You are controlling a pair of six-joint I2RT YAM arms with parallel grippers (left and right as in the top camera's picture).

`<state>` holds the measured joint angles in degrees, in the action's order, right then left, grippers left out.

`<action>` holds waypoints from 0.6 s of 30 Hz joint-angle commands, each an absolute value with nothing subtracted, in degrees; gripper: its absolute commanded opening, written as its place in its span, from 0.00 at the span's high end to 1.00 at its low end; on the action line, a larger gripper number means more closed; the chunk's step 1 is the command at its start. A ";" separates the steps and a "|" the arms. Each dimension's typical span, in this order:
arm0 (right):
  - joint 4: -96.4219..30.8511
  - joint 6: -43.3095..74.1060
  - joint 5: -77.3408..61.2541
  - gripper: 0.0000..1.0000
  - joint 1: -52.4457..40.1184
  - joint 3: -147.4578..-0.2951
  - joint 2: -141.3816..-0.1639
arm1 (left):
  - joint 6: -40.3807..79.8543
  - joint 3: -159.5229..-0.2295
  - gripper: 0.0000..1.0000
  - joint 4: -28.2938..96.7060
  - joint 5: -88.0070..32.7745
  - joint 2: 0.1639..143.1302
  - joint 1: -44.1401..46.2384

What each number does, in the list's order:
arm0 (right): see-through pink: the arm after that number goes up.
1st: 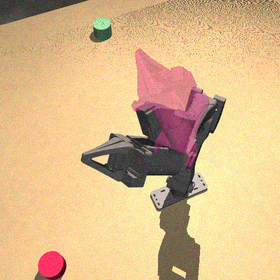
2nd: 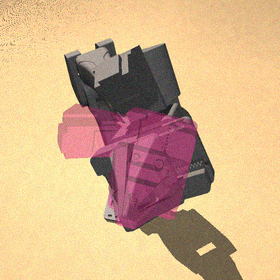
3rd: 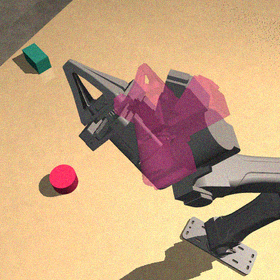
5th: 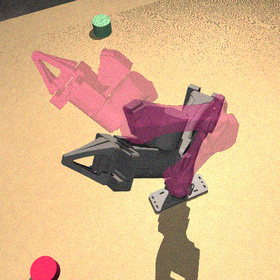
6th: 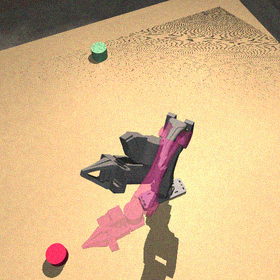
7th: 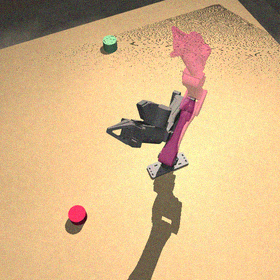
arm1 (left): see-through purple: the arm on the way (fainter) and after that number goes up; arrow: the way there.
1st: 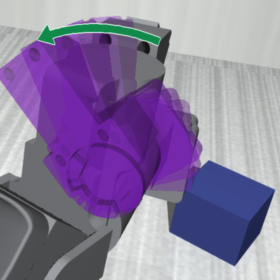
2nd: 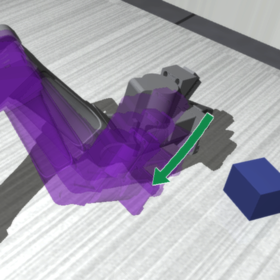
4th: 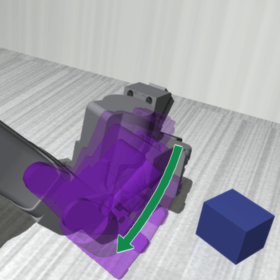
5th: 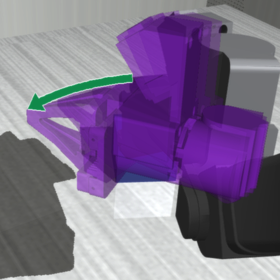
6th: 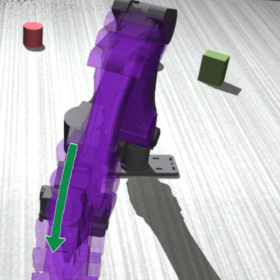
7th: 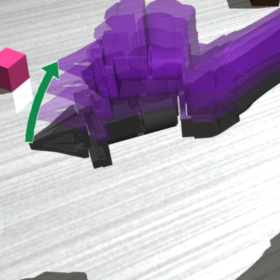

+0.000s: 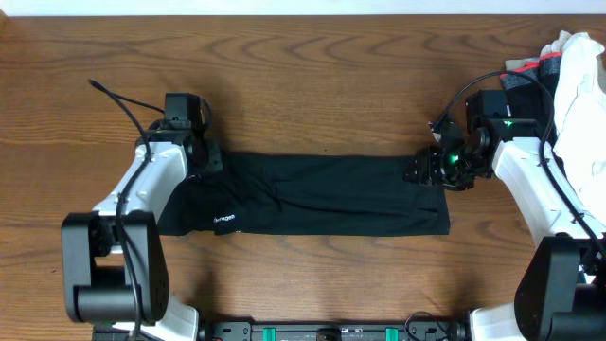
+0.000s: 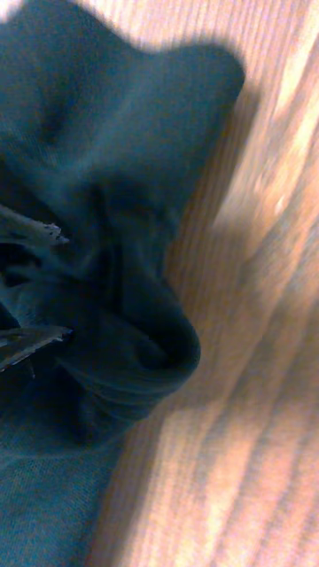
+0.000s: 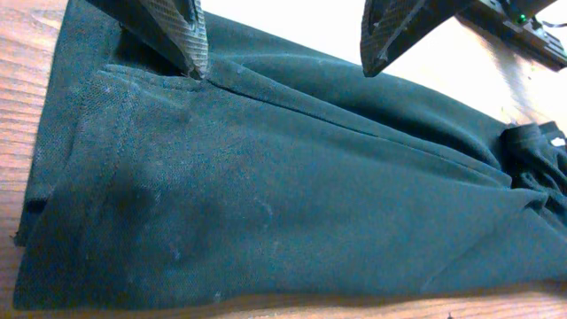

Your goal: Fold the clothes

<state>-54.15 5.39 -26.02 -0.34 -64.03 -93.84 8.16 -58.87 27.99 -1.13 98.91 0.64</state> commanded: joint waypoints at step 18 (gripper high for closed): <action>-53.91 4.84 -24.77 0.45 -0.78 -64.82 -93.25 | 5.15 -59.48 0.75 28.16 -4.14 99.61 0.49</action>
